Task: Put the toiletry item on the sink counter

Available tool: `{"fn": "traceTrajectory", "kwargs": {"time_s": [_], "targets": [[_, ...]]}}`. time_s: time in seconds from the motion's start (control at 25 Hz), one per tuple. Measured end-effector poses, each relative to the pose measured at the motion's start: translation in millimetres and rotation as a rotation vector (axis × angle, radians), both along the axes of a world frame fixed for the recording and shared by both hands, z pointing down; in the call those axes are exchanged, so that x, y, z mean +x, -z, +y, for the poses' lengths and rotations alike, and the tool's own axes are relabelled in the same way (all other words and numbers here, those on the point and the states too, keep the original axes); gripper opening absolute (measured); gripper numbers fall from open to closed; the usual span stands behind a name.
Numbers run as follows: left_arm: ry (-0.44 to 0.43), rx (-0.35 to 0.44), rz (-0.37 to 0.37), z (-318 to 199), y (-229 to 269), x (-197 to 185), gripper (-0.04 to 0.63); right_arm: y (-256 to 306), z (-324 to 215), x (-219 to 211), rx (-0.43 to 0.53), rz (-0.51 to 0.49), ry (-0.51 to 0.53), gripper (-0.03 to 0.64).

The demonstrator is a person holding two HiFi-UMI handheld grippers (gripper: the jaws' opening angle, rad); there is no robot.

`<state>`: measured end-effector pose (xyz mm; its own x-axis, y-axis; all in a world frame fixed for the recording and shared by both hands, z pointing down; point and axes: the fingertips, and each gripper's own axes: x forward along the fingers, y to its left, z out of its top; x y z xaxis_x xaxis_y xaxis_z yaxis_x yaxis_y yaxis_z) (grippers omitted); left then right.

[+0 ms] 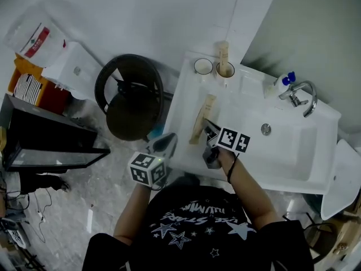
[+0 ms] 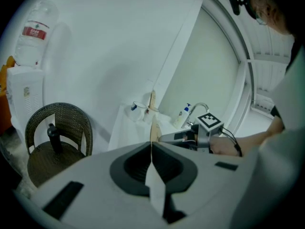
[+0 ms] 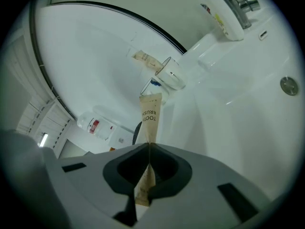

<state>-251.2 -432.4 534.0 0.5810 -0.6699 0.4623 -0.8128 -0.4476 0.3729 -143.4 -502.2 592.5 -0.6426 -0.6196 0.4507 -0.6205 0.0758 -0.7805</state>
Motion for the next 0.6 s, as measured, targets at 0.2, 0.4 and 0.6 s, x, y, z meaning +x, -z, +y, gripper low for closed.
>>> {"fn": "traceTrajectory", "kwargs": {"time_s": [0.2,0.4,0.6], "targets": [[-0.015,-0.012,0.007,-14.4,-4.6,-6.4,0.021,-8.8,-11.4,-17.5,-0.032,0.039,0.006,0.020],[-0.021,-0.019,0.011,-23.1,-8.7,-10.7,0.020,-19.4,-18.3,-25.1,-0.071,0.093,-0.013,0.020],[-0.029,-0.033,0.012,-25.5,-13.5,-12.1,0.020,-26.6,-23.1,-28.2,-0.097,0.127,-0.028,0.020]]}}
